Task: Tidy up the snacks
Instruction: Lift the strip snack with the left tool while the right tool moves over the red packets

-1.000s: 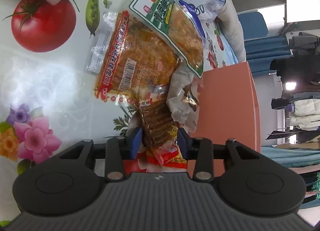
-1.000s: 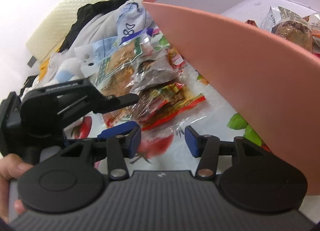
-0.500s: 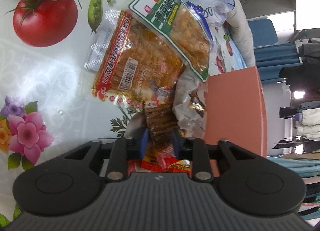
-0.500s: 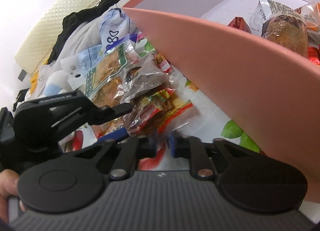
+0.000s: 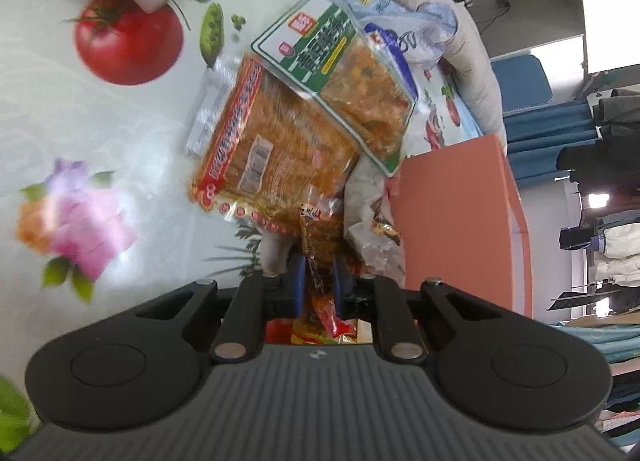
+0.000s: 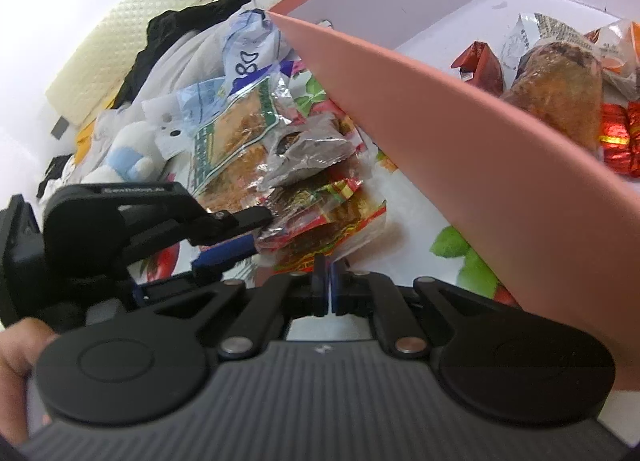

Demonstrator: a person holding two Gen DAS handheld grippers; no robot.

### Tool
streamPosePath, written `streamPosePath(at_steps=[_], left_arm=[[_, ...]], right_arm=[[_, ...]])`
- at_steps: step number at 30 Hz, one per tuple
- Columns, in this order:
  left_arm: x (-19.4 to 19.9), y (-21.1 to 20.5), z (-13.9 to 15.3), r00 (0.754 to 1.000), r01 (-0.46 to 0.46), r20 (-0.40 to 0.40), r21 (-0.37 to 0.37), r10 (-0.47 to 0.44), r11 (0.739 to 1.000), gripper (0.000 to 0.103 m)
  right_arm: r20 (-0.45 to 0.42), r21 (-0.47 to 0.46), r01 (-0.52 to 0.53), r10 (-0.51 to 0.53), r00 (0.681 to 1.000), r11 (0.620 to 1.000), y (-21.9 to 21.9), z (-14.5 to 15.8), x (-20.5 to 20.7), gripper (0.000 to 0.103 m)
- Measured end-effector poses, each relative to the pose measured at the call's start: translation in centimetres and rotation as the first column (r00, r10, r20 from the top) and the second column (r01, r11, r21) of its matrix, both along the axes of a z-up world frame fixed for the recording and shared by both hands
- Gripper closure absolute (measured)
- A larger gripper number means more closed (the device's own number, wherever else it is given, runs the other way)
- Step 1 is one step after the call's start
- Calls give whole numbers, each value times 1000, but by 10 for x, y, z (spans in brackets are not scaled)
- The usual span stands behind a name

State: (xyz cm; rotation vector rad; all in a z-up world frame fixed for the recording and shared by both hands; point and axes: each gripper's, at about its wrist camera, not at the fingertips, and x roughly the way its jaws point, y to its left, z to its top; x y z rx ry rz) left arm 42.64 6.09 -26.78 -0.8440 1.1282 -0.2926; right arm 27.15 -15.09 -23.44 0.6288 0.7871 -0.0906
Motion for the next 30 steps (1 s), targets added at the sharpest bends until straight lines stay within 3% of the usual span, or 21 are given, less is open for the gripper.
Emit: streamPosePath(at_steps=[16, 23, 30], left_arm=[[-129, 40, 62, 987, -110, 125, 36, 105, 993, 95], [-192, 33, 75, 967, -166, 219, 169, 127, 971, 96], [-228, 18, 79, 956, -195, 265, 267, 122, 944, 96]], right_arm=[[35, -105, -149, 153, 988, 983, -7, 38, -55, 100], [17, -169, -238, 245, 969, 956, -14, 42, -84, 100], [7, -226, -325, 335, 942, 918, -14, 54, -104, 100]])
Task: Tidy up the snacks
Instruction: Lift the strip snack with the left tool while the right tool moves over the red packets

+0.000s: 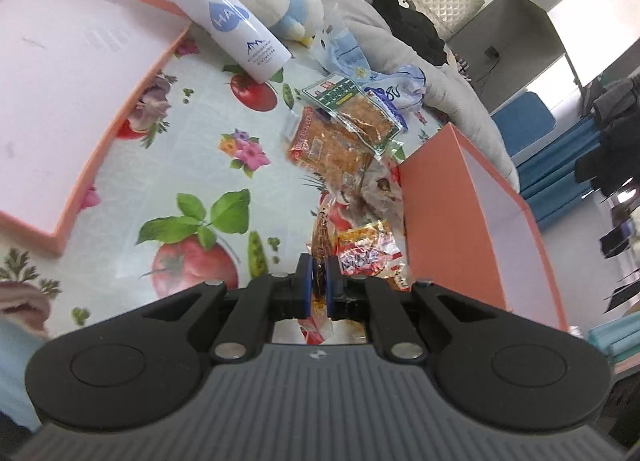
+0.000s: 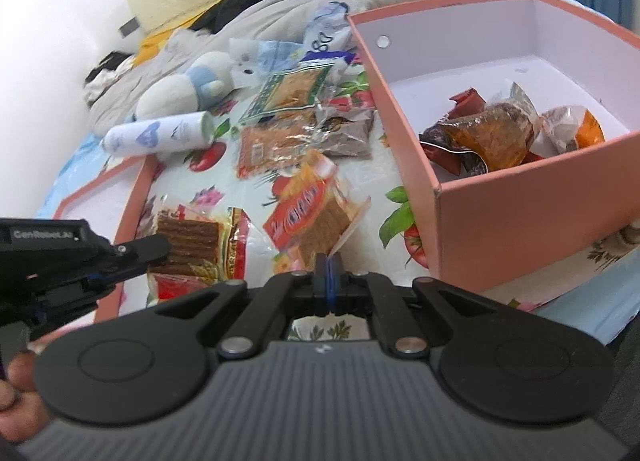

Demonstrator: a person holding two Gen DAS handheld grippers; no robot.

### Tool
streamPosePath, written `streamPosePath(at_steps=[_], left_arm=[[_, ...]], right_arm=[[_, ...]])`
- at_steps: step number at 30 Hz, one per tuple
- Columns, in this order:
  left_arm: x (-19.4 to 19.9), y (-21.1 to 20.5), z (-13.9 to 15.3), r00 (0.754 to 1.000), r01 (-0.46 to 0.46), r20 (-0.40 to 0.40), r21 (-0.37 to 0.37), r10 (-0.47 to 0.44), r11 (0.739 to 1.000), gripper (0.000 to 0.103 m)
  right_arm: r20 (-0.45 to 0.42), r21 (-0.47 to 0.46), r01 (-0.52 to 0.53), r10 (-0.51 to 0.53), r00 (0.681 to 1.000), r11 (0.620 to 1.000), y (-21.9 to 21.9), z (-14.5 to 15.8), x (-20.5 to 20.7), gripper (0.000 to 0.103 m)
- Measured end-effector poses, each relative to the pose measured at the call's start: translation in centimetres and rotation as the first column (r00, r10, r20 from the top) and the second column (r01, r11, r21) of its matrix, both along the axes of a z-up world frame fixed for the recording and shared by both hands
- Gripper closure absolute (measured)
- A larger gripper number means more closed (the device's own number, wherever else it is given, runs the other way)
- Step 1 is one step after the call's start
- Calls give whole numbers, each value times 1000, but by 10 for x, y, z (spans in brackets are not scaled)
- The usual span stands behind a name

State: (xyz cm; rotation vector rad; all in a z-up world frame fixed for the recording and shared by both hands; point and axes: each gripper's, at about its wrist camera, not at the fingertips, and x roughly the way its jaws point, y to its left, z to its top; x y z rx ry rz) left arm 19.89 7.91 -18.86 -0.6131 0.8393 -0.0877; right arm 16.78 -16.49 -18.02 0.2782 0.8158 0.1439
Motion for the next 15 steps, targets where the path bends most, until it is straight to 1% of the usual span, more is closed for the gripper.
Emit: streamPosePath(at_steps=[2, 6, 8, 11, 15], left_arm=[[-7, -3, 2, 1000, -10, 1, 28, 10, 1000, 96], [-16, -6, 6, 1000, -17, -4, 60, 17, 998, 96], [-19, -7, 9, 1000, -15, -3, 69, 15, 997, 96], [-18, -12, 18, 1000, -2, -1, 105, 2, 994, 96], [-16, -13, 31, 1000, -15, 16, 107, 13, 994, 96]], right_arm=[[-4, -9, -25, 25, 1000, 1000, 0, 3, -1, 100], [-8, -6, -65, 65, 998, 998, -1, 13, -2, 100], [2, -13, -79, 79, 997, 997, -2, 20, -3, 100], [16, -24, -103, 104, 994, 994, -4, 32, -1, 100], [38, -43, -134, 136, 990, 990, -8, 48, 9, 100]])
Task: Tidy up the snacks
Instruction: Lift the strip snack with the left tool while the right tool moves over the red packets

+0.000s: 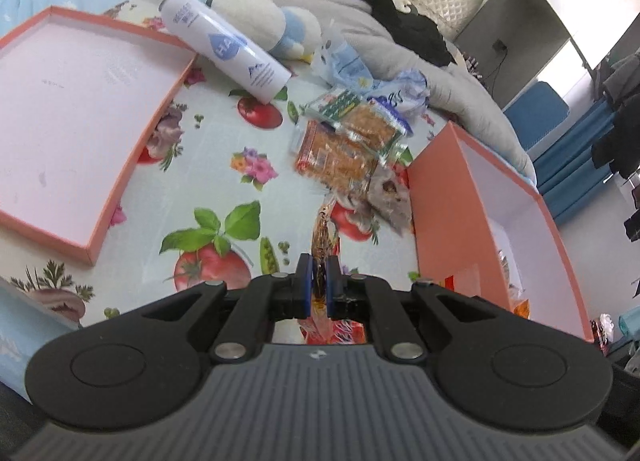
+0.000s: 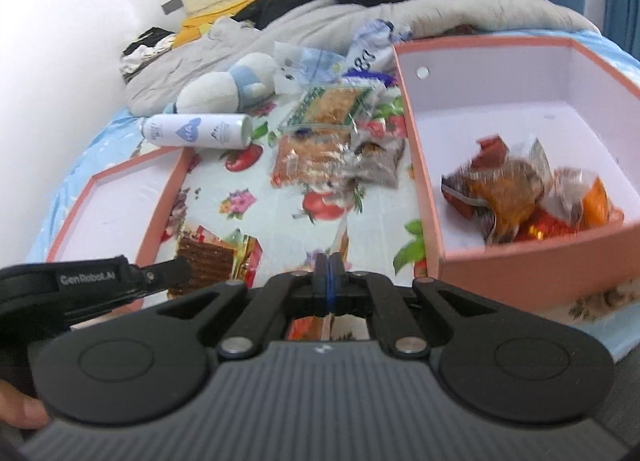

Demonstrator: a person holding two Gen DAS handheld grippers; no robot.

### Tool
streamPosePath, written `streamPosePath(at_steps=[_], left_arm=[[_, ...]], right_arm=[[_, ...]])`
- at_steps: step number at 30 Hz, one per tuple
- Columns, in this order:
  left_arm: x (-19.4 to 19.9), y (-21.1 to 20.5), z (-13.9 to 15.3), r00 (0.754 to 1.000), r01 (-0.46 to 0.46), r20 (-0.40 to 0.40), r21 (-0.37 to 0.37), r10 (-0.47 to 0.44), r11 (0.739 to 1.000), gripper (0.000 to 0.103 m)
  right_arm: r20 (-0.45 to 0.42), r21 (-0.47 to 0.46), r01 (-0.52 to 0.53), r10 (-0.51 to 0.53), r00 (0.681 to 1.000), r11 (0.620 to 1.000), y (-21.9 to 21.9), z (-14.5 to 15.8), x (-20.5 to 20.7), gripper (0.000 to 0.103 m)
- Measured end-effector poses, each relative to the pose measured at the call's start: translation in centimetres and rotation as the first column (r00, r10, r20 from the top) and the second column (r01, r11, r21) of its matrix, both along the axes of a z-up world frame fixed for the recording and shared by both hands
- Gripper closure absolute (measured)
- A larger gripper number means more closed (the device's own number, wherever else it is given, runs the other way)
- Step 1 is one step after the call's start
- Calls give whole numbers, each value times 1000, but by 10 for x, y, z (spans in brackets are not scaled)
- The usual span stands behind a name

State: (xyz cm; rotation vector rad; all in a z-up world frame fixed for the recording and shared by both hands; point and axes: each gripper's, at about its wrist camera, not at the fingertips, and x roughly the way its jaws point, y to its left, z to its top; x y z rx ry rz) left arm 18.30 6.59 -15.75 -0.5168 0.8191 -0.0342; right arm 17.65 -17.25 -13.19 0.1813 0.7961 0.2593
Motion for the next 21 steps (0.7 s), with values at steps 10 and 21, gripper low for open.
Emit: streamPosePath(at_steps=[10, 21], left_arm=[[9, -13, 35, 999, 23, 44, -18, -22, 1000, 96], [16, -21, 43, 997, 36, 72, 39, -39, 999, 96]], right_arm=[[62, -2, -30, 30, 998, 1000, -25, 41, 20, 100], [42, 33, -118, 117, 992, 992, -17, 19, 10, 97]])
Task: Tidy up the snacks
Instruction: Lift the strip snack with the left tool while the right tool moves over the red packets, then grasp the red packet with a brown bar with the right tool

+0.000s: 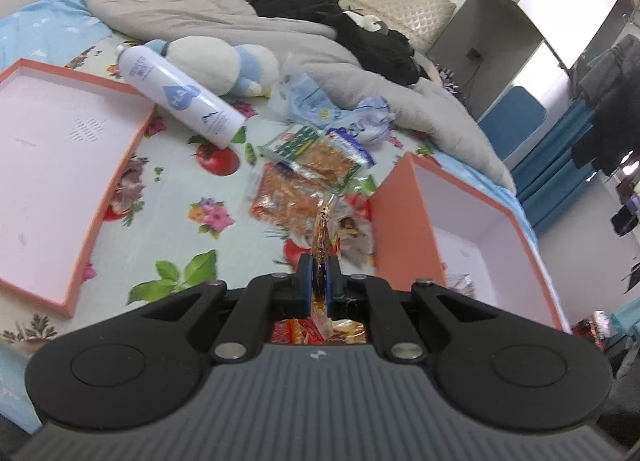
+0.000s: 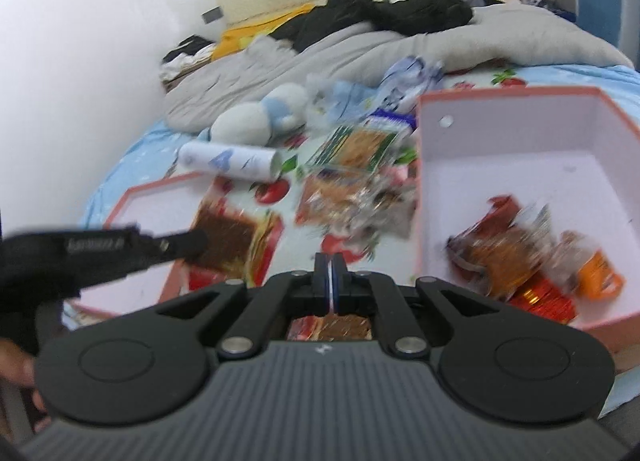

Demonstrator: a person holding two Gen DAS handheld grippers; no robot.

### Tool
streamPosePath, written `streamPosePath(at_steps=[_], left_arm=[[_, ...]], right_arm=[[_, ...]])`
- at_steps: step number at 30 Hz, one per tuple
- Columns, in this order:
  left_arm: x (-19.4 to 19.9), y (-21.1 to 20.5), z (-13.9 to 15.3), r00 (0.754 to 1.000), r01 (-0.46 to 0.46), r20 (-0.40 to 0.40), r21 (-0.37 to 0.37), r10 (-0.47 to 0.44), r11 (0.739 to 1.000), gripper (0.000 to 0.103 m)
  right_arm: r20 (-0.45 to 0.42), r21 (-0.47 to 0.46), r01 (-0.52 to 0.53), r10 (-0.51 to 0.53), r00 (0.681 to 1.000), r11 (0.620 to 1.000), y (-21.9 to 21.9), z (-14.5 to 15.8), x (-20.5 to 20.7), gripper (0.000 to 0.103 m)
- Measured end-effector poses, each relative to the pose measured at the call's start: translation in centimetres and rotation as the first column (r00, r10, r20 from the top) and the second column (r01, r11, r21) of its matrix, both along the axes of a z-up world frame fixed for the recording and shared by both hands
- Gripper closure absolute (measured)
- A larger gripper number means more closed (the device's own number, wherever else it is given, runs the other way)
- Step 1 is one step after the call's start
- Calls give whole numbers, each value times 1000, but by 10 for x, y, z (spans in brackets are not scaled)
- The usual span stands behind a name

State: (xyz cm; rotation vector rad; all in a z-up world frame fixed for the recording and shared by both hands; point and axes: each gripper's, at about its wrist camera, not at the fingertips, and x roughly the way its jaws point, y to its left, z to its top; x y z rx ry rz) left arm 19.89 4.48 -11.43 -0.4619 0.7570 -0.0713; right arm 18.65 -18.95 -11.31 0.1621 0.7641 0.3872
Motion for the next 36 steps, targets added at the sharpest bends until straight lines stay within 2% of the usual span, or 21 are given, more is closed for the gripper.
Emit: streamPosePath(at_steps=[3, 4, 5, 7, 12, 14, 26, 36], left_arm=[[-8, 8, -12, 1000, -19, -20, 4, 19, 1000, 96], [-11, 11, -17, 999, -25, -28, 10, 25, 1000, 96], [-14, 14, -22, 999, -32, -36, 17, 33, 999, 96], [-18, 21, -31, 997, -44, -55, 17, 45, 999, 96], [-28, 39, -50, 993, -72, -93, 3, 71, 997, 96], [-30, 43, -55, 992, -76, -103, -2, 75, 997, 96], [-35, 44, -59, 992, -69, -104, -7, 68, 998, 96], [-32, 42, -53, 993, -62, -102, 7, 62, 998, 96]], right_arm=[[-6, -58, -13, 12, 1000, 998, 18, -28, -6, 93], [-17, -64, -15, 14, 1000, 998, 23, -37, -8, 85], [-27, -62, -15, 14, 1000, 998, 26, -46, -9, 70], [-43, -76, -7, 4, 999, 997, 34, -64, -9, 62], [-35, -116, 14, -19, 999, 993, 50, -92, -8, 62], [-13, -149, 45, -47, 999, 988, 53, -100, -7, 45], [26, -234, 90, -86, 996, 968, 64, -124, -1, 49], [-22, -227, 75, -82, 996, 971, 65, -113, 5, 52]])
